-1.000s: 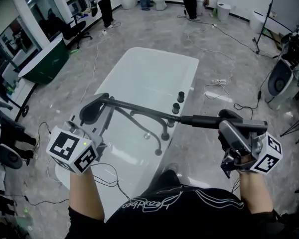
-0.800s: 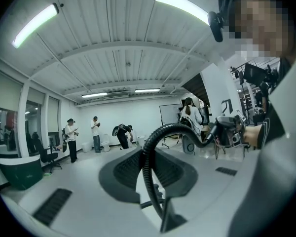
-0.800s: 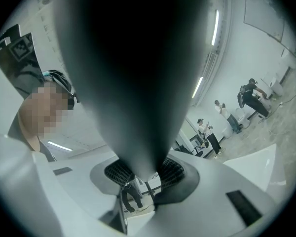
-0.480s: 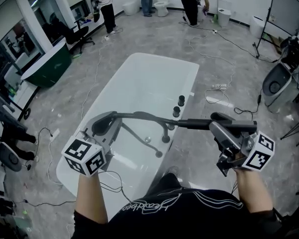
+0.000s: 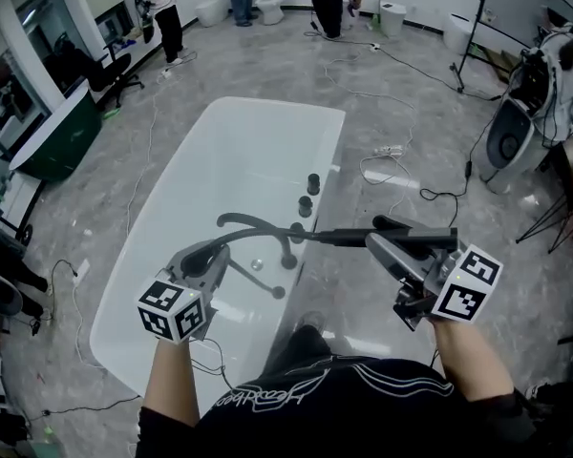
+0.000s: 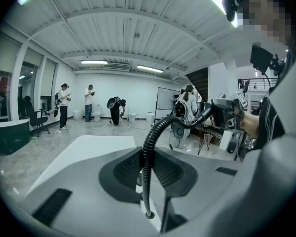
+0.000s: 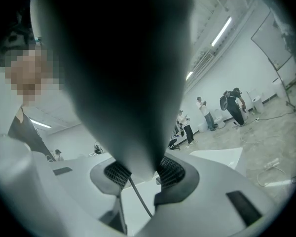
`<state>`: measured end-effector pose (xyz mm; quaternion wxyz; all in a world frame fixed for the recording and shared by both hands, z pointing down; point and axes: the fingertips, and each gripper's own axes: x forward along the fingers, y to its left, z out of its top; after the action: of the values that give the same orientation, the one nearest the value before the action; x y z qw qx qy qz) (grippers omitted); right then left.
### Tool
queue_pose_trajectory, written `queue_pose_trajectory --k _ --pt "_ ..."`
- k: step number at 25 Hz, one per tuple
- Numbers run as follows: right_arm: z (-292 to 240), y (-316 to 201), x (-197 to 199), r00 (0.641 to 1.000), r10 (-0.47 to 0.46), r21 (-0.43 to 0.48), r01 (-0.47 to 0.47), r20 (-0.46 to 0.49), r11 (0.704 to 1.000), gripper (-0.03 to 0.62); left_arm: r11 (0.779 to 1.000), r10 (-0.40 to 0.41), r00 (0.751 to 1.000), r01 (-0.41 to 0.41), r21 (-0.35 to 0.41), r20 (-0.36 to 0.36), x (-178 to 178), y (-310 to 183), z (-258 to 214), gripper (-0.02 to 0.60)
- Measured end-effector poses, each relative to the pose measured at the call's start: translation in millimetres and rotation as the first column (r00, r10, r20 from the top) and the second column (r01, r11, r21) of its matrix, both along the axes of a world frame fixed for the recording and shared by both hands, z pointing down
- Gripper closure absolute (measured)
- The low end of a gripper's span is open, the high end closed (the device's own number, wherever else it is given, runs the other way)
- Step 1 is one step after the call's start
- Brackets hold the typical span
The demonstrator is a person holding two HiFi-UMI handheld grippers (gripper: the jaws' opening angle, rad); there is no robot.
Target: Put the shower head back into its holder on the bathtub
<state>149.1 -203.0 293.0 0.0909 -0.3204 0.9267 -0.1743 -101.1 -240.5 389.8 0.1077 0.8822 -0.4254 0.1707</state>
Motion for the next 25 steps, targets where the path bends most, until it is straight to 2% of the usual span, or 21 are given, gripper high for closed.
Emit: queue_pose_trajectory --k 10,18,25 --pt "21.9 -5.2 12.0 0.999 0.03 -0.033 -0.031 -0.041 0.999 0.456 0.992 0.037 0.999 -0.037 -0.124 -0.001 23.5 -9.0 74.3 0.517" --pt "31.1 -0.9 11.6 0.999 0.0 -0.047 -0.002 -0.038 0.999 0.456 0.973 0.063 0.997 -0.052 -0.226 0.042 46.6 -5.3 150.5 0.517" --pt "50.1 9.1 -6.5 0.997 -0.065 -0.08 0.062 -0.046 0.995 0.456 0.937 0.088 0.994 -0.059 -0.344 0.069 62.7 8.3 216.8 0.517"
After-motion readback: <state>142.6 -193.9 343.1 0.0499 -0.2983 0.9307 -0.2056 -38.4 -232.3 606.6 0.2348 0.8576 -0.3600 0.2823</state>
